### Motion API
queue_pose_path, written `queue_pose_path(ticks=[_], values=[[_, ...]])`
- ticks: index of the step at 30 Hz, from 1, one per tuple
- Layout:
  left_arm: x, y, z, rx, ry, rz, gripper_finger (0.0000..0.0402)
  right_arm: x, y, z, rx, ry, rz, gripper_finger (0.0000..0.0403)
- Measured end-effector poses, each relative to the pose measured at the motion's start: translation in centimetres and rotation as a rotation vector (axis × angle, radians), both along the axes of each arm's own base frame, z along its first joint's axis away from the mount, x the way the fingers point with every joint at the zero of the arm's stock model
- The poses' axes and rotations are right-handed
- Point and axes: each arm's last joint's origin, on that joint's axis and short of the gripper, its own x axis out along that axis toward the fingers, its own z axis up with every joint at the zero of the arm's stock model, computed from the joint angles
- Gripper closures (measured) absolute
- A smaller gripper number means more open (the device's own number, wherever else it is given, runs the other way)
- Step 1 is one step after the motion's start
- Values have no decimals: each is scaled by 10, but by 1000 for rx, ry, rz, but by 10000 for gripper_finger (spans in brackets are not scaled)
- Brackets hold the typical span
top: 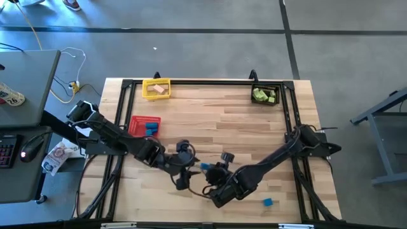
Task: Sort & place blocks by color
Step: Put the blue block into the red bin
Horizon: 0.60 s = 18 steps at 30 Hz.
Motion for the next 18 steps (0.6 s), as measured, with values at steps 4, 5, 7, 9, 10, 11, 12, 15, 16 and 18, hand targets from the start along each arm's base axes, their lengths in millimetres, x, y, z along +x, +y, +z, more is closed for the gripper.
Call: queue_pose_path(ticks=[4,5,7,9,10,11,12,15,16,18], values=[[0,1,0,-3,-15,63,183,-3,4,1,-86,-1,43,331],[0,1,0,-7,-16,67,183,-3,5,1,-105,-2,50,331],[0,1,0,-16,-18,73,183,-4,6,2,-148,-6,61,331],[0,1,0,-32,-22,85,183,-4,5,3,-197,-7,71,331],[0,1,0,-39,-23,91,183,-4,4,4,-216,-9,73,331],[0,1,0,-43,-24,97,183,-4,4,4,-231,-3,83,331],[0,1,1,-44,-27,105,183,-3,4,4,-240,2,92,331],[1,2,2,-39,-48,129,183,0,1,4,-260,12,110,331],[1,2,2,-34,-59,139,183,1,0,5,-268,11,115,331],[2,3,3,-21,-73,161,183,3,0,6,-295,-2,125,331]])
